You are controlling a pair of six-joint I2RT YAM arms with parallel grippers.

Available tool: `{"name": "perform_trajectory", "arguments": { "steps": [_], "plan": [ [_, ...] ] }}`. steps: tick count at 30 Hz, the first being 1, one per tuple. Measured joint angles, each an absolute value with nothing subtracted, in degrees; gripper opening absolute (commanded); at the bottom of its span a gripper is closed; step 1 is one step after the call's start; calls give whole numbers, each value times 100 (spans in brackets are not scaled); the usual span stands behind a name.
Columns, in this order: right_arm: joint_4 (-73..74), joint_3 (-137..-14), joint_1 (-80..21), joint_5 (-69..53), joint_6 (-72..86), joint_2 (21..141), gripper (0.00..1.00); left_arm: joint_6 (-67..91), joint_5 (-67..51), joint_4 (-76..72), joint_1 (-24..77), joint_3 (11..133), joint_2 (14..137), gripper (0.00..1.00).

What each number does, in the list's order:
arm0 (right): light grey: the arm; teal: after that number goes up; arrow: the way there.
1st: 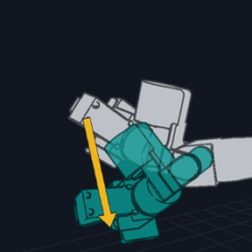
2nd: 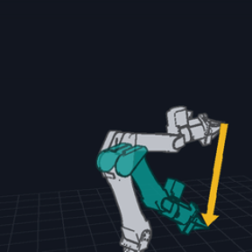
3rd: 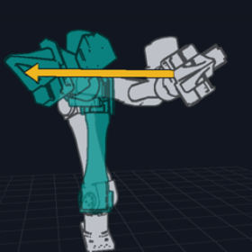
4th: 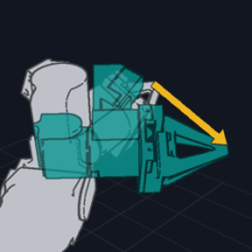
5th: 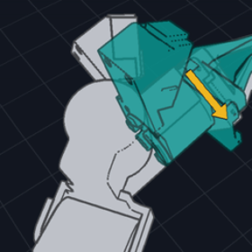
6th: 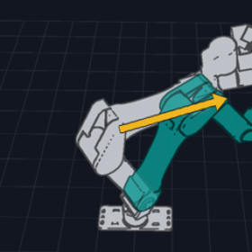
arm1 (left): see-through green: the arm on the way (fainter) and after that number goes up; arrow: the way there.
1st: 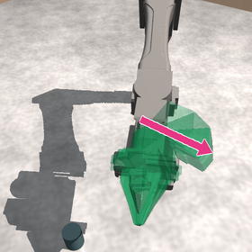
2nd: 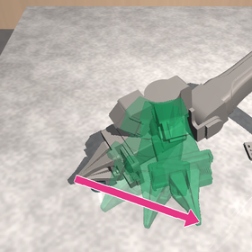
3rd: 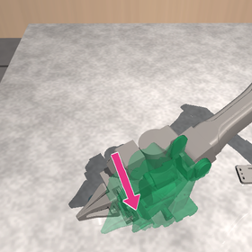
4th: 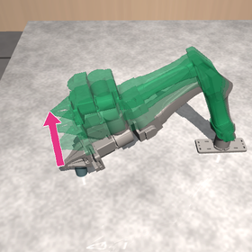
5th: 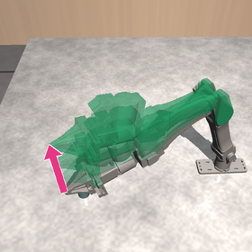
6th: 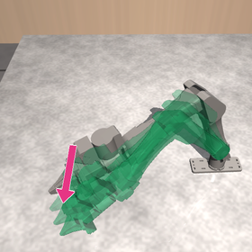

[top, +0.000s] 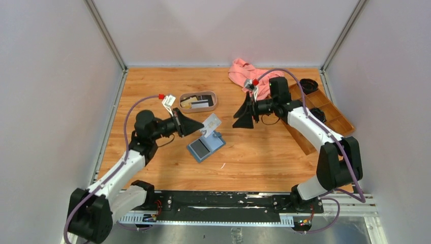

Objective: Put the credit cards into the card holder
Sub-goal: Insert the credit card into the card holder.

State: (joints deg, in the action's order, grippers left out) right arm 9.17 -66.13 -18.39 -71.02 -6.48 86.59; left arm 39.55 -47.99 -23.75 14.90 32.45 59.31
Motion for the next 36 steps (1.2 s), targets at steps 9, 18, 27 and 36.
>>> {"name": "perform_trajectory", "arguments": {
  "steps": [9,18,27,36],
  "plan": [
    [-698,-5111,-1959,-7164,757,8512,78,5736,-2598,-3815,2637,937,4014,0],
    [-2102,-5072,-2867,-6987,2265,8508,77,6390,-1039,-4497,3350,814,3957,0],
    [-3096,-5072,-2969,-6619,3767,8497,48,6497,-209,-5413,3918,974,4781,0],
    [-3638,-5074,-3155,-6549,4493,8512,0,6519,-27,-6663,4112,1022,5900,18]
  ]
}}
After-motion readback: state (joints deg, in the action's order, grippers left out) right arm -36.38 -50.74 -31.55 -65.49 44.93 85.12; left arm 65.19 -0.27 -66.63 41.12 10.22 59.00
